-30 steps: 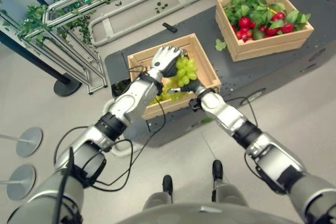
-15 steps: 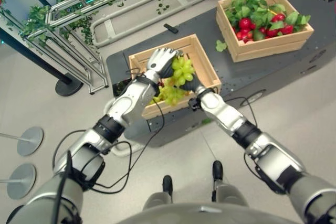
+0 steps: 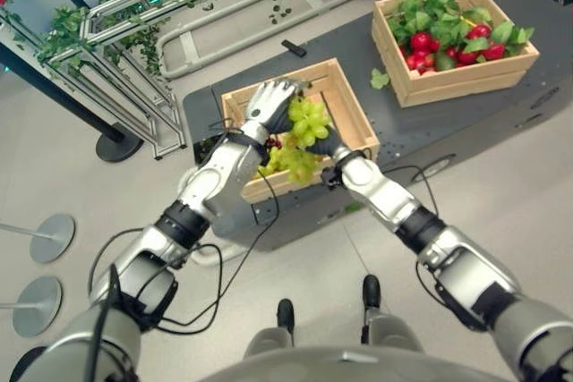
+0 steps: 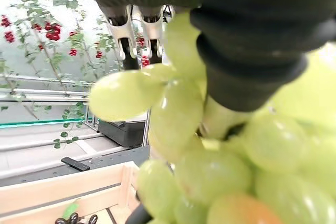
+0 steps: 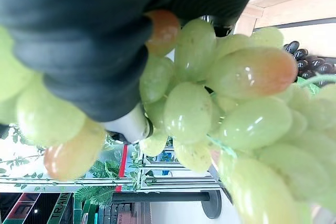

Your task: Pick up the fruits from the basket on one side to the basket on the other side

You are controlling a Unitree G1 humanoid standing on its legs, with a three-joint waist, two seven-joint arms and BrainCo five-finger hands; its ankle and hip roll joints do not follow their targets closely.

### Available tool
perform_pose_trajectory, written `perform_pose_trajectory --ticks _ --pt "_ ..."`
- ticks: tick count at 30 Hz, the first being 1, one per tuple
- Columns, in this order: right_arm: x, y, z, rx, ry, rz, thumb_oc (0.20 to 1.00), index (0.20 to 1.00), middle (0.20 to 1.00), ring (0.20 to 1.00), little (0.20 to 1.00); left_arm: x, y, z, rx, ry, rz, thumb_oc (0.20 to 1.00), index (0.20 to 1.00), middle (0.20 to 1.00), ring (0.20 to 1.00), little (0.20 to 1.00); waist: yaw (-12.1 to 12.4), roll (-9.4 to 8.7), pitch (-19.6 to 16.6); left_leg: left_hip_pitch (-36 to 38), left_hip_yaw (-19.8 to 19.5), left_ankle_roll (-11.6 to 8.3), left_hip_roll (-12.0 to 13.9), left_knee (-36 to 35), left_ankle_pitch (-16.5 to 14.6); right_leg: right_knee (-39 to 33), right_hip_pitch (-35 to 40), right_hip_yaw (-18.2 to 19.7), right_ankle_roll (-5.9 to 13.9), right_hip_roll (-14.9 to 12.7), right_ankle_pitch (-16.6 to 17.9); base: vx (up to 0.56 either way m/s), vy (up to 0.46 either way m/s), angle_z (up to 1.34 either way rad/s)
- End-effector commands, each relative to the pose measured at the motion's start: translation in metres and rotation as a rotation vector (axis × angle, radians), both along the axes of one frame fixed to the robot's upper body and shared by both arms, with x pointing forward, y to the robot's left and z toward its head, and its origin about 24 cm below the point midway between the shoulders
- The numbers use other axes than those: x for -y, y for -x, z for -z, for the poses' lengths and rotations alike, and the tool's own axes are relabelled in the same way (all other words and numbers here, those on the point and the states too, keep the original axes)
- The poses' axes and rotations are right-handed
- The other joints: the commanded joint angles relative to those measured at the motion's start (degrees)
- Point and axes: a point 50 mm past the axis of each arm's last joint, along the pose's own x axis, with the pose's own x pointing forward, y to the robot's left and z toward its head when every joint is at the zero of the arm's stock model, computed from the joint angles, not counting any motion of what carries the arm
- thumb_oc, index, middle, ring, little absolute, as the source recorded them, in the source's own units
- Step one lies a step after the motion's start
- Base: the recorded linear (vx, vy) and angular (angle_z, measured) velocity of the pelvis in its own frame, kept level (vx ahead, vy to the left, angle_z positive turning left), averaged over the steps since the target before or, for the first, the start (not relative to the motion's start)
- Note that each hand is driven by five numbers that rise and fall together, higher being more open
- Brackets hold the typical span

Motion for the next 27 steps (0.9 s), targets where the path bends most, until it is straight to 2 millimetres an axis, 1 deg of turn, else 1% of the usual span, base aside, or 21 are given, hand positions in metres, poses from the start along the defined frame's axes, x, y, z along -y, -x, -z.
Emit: perform_pose_trajectory --ticks 1,4,5,6,7,8,9,10,11,12,13,16,19,21,22,23,24,25,26,27 --pt "-0.029 0.002 -0.061 0.219 -0.23 -0.093 0.2 0.2 0.2 0.2 0.2 -0.005 0.002 0.003 -0.045 0.16 0.019 1.0 1.0 1.0 1.0 1.0 1.3 -3.42 -2.5 -3.7 -1.8 1.11 -2.0 0.2 0.2 0.7 7.8 -1.1 2.99 2.0 -12.9 0.0 -0.017 0.09" --pt "-0.018 0.007 -0.059 0.213 -0.267 -0.068 0.2 0.2 0.2 0.2 0.2 -0.022 0.006 0.023 -0.171 0.448 -0.041 1.0 1.0 1.0 1.0 1.0 1.3 -3.66 -2.5 -3.7 -1.9 1.02 -1.9 0.2 0.4 0.7 7.8 -1.3 2.86 2.0 -12.8 0.0 -0.012 0.03" --pt "-0.015 0.008 -0.062 0.224 -0.285 -0.064 0.2 0.2 0.2 0.2 0.2 -0.024 0.008 0.023 -0.172 0.506 -0.039 1.0 1.0 1.0 1.0 1.0 1.3 -3.87 -2.4 -3.8 -2.0 0.99 -1.9 0.2 0.4 0.7 7.8 -1.4 2.82 2.0 -12.7 0.0 0.0 0.0" --pt "-0.009 0.009 -0.064 0.236 -0.294 -0.051 0.2 0.2 0.2 0.2 0.2 -0.032 0.011 0.032 -0.214 0.597 -0.065 1.0 1.0 1.0 1.0 1.0 1.3 -4.08 -2.3 -3.8 -2.0 0.97 -1.9 0.2 0.4 0.7 7.7 -1.4 2.8 2.1 -12.7 -0.02 -0.029 0.05" --pt "-0.005 0.012 -0.063 0.236 -0.307 -0.046 0.2 0.2 0.2 0.2 0.2 -0.036 0.014 0.041 -0.251 0.673 -0.087 1.0 1.0 1.0 1.0 1.0 1.3 -4.18 -2.4 -3.8 -2.1 0.94 -1.8 0.3 0.4 0.7 7.7 -1.4 2.73 2.2 -12.7 -0.01 -0.022 0.03" --pt "-0.005 0.012 -0.063 0.236 -0.307 -0.046 0.2 0.2 0.2 0.2 0.2 -0.036 0.014 0.041 -0.251 0.673 -0.087 1.0 1.0 1.0 1.0 1.0 1.3 -4.18 -2.4 -3.8 -2.1 0.94 -1.8 0.3 0.4 0.7 7.7 -1.4 2.73 2.2 -12.7 0.0 0.0 0.0" --pt "0.0 0.014 -0.067 0.259 -0.312 -0.038 0.2 0.2 0.2 0.2 0.2 -0.038 0.017 0.041 -0.249 0.71 -0.086 1.0 1.0 1.0 1.0 1.0 1.3 -4.43 -2.3 -3.8 -2.2 0.9 -1.8 0.3 0.5 0.7 7.7 -1.5 2.72 2.3 -12.7 -0.02 -0.031 -0.01" --pt "0.012 0.017 -0.071 0.295 -0.327 -0.012 0.2 0.2 0.2 0.2 0.2 -0.048 0.023 0.055 -0.303 0.848 -0.121 1.0 1.0 1.0 1.0 1.0 1.3 -4.91 -2.0 -3.9 -2.4 0.84 -1.8 0.3 0.6 0.7 7.6 -1.6 2.66 2.4 -12.8 -0.02 -0.042 0.02" --pt "0.02 0.019 -0.071 0.307 -0.339 0.013 0.2 0.2 0.2 0.2 0.2 -0.052 0.028 0.059 -0.313 0.92 -0.13 1.0 1.0 1.0 1.0 1.0 1.4 -5.12 -1.9 -4.0 -2.6 0.8 -1.8 0.3 0.6 0.7 7.6 -1.7 2.63 2.5 -12.8 -0.03 -0.038 0.07" --pt "0.025 0.021 -0.072 0.319 -0.337 0.025 0.2 0.2 0.2 0.2 0.2 -0.054 0.031 0.064 -0.336 0.952 -0.138 1.0 1.0 1.0 1.0 1.0 1.3 -5.29 -2.0 -4.1 -2.8 0.77 -1.8 0.3 0.7 0.7 7.5 -1.9 2.61 2.6 -12.8 -0.02 -0.027 0.09" --pt "0.033 0.023 -0.073 0.334 -0.337 0.045 0.2 0.2 0.2 0.2 0.2 -0.058 0.034 0.07 -0.353 1.021 -0.155 1.0 1.0 1.0 1.0 1.0 1.3 -5.58 -1.8 -4.1 -2.8 0.74 -1.8 0.3 0.8 0.7 7.5 -2.0 2.57 2.7 -12.8 -0.02 -0.025 0.08" --pt "0.053 0.029 -0.068 0.352 -0.319 0.106 0.2 0.2 0.2 0.2 0.2 -0.064 0.044 0.08 -0.387 1.126 -0.175 1.0 1.0 1.0 1.0 1.0 1.3 -6.31 -1.4 -4.4 -3.0 0.75 -2.0 0.4 1.0 0.6 7.6 -2.9 2.66 2.6 -12.7 -0.03 -0.021 0.05" --pt "0.071 0.034 -0.064 0.362 -0.306 0.155 0.2 0.2 0.2 0.2 0.2 -0.067 0.051 0.087 -0.413 1.18 -0.185 1.0 1.0 1.0 1.0 1.0 1.0 -6.66 -1.1 -4.6 -2.7 0.93 -2.2 0.6 1.1 0.6 7.5 -3.7 2.83 2.2 -12.4 -0.02 0.004 0.14" --pt "0.088 0.039 -0.058 0.361 -0.284 0.205 0.2 0.2 0.2 0.2 0.2 -0.071 0.056 0.091 -0.425 1.2 -0.192 1.0 1.0 1.0 1.0 1.0 0.7 -7.1 -0.9 -4.7 -1.6 1.54 -2.6 1.0 0.9 0.6 7.3 -4.3 2.96 1.8 -12.1 -0.03 0.02 0.1" --pt "0.097 0.042 -0.053 0.353 -0.275 0.23 0.2 0.2 0.2 0.2 0.2 -0.074 0.059 0.094 -0.427 1.21 -0.204 1.0 1.0 1.0 1.0 1.0 0.5 -7.4 -0.9 -4.6 -0.8 2.01 -2.8 1.5 0.5 0.6 7.2 -4.5 3.04 1.5 -12.0 -0.04 0.025 0.29" --pt "0.105 0.046 -0.047 0.339 -0.26 0.25 0.2 0.2 0.2 0.2 0.2 -0.076 0.062 0.097 -0.435 1.225 -0.209 1.0 1.0 1.0 1.0 1.0 0.3 -7.9 -0.7 -4.5 0.2 2.55 -3.3 3.9 -1.4 0.7 7.1 -4.7 3.15 0.9 -11.7 -0.07 0.02 0.28" --pt "0.109 0.047 -0.046 0.338 -0.251 0.26 0.2 0.2 0.2 0.2 0.2 -0.078 0.063 0.098 -0.433 1.228 -0.212 1.0 1.0 1.0 1.0 1.0 0.2 -8.37 -0.4 -4.4 0.6 2.84 -3.5 5.5 -2.3 0.9 6.7 -5.0 3.15 0.6 -11.3 -0.09 0.001 0.22" --pt "0.115 0.049 -0.044 0.335 -0.243 0.276 0.2 0.2 0.2 0.2 0.2 -0.08 0.065 0.099 -0.434 1.232 -0.215 1.0 1.0 1.0 1.0 1.0 0.0 -9.08 -0.1 -4.2 0.7 3.25 -4.5 8.2 -4.5 1.0 6.3 -5.1 3.12 0.1 -11.0 -0.11 -0.032 0.07" --pt "0.12 0.052 -0.04 0.324 -0.24 0.289 0.2 0.2 0.2 0.2 0.2 -0.084 0.067 0.099 -0.425 1.241 -0.221 1.0 1.0 1.0 1.0 1.0 0.1 -10.0 0.4 -3.7 0.3 3.9 -6.5 12.9 -8.7 1.3 6.1 -5.0 3.0 -0.3 -11.0 -0.14 -0.03 0.08" --pt "0.124 0.054 -0.039 0.324 -0.241 0.302 0.2 0.2 0.2 0.2 0.2 -0.088 0.067 0.098 -0.412 1.253 -0.225 1.0 1.0 1.0 1.0 1.0 -0.3 -10.83 0.4 -3.2 0.3 4.63 -8.0 14.6 -10.5 1.3 5.1 -5.4 3.0 -0.8 -10.4 -0.13 -0.018 0.07"
